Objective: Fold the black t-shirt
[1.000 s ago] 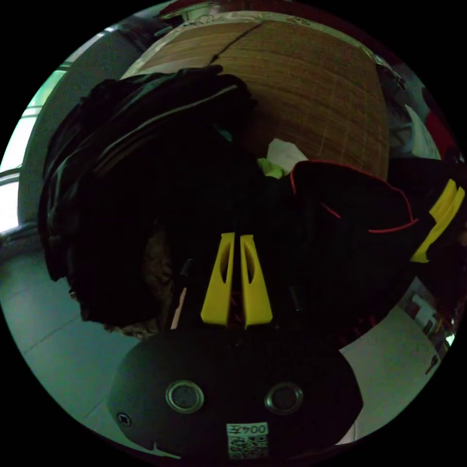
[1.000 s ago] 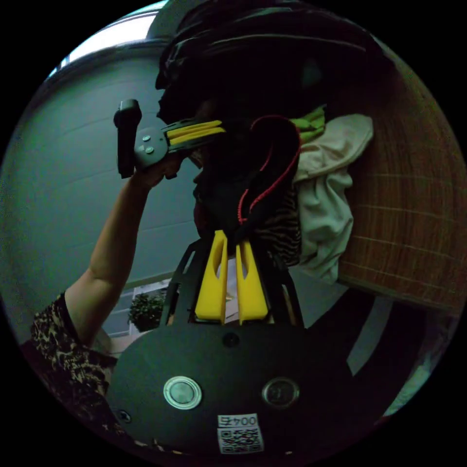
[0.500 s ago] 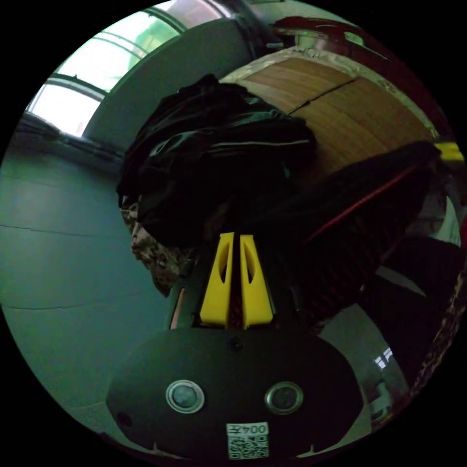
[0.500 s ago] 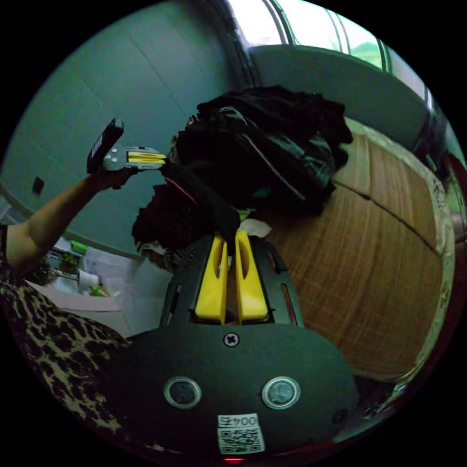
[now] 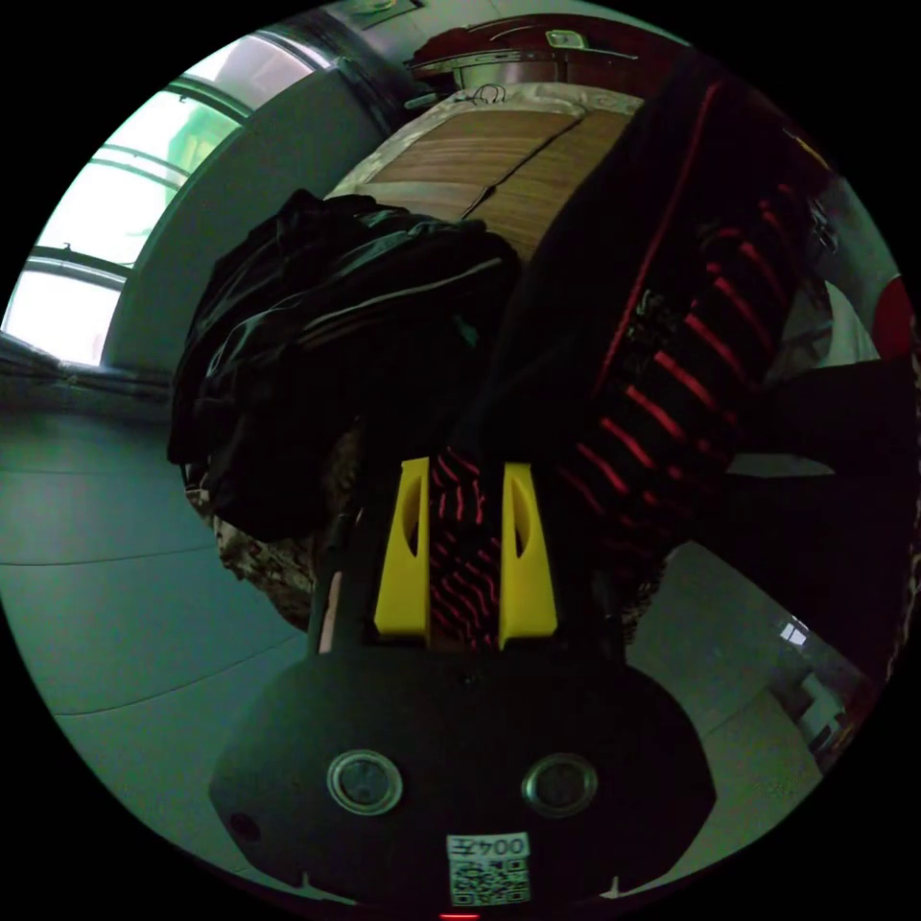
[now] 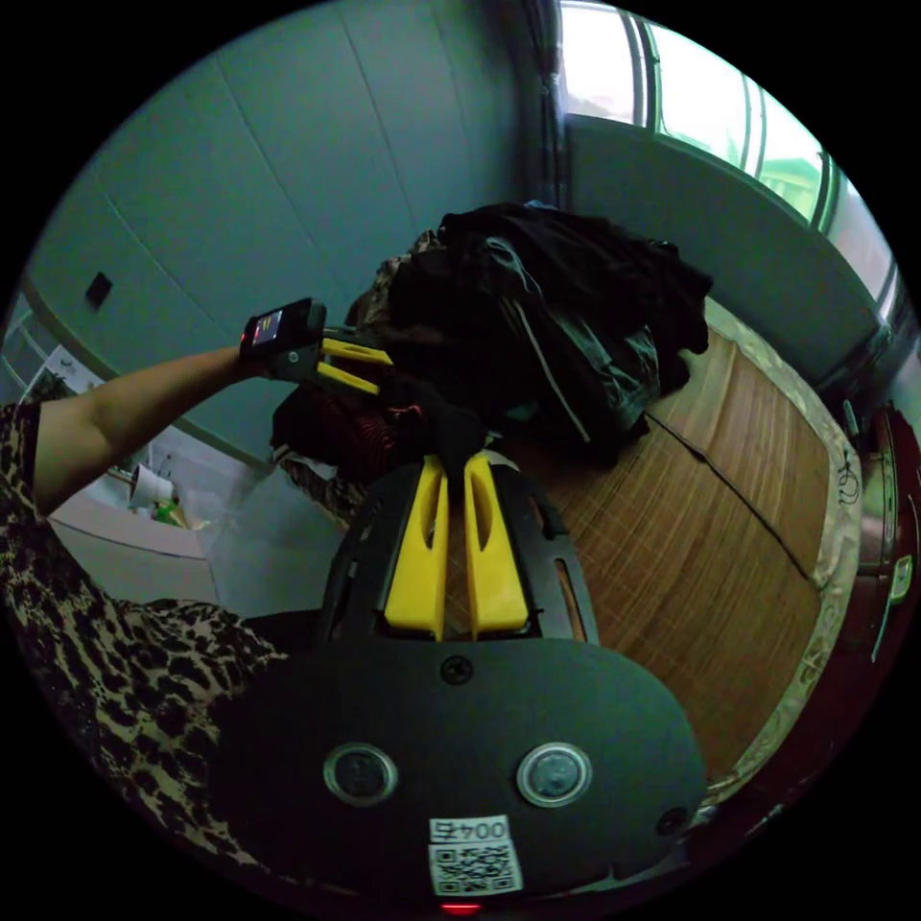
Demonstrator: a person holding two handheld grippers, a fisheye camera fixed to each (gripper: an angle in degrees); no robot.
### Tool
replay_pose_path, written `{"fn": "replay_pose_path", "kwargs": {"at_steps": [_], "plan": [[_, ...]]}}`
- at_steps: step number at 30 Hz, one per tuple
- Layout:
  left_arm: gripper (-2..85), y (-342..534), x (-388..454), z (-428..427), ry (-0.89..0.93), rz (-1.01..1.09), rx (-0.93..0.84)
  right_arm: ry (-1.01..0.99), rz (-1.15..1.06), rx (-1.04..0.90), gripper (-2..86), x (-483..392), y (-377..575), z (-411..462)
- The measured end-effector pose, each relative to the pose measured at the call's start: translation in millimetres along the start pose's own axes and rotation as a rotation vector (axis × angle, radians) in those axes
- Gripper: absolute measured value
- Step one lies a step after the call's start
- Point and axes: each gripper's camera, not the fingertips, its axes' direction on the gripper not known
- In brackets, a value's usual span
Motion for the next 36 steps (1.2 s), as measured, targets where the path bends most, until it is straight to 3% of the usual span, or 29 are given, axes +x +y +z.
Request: {"fn": "replay_pose_path", "kwargs": {"at_steps": [5,14,24,27,31,36], "plan": [[13.1,-12,6,-3,0.034,0.161,-0.026,0.024,-0.049,-0.002,2.1,-10,-18,-35],[9.8,-25,5,3,0.133,0.222,-0.033,0.037,-0.065,0.005,2.4,-7,-48,-84],[2.2,-33,-25,-9,0.317,-0.027,0.101,0.067,-0.054,0.000,3.2,11,-62,-125],[1.1,-33,-35,-26,0.284,-0.178,0.099,0.072,-0.037,-0.007,3.3,20,-65,-133],[0.6,-35,-27,-55,0.018,-0.264,-0.011,0.071,-0.002,-0.021,3.4,30,-66,-136],[0.3,-31,-16,-75,0.012,-0.252,0.005,0.038,0.027,-0.032,3.5,43,-70,-142]]}}
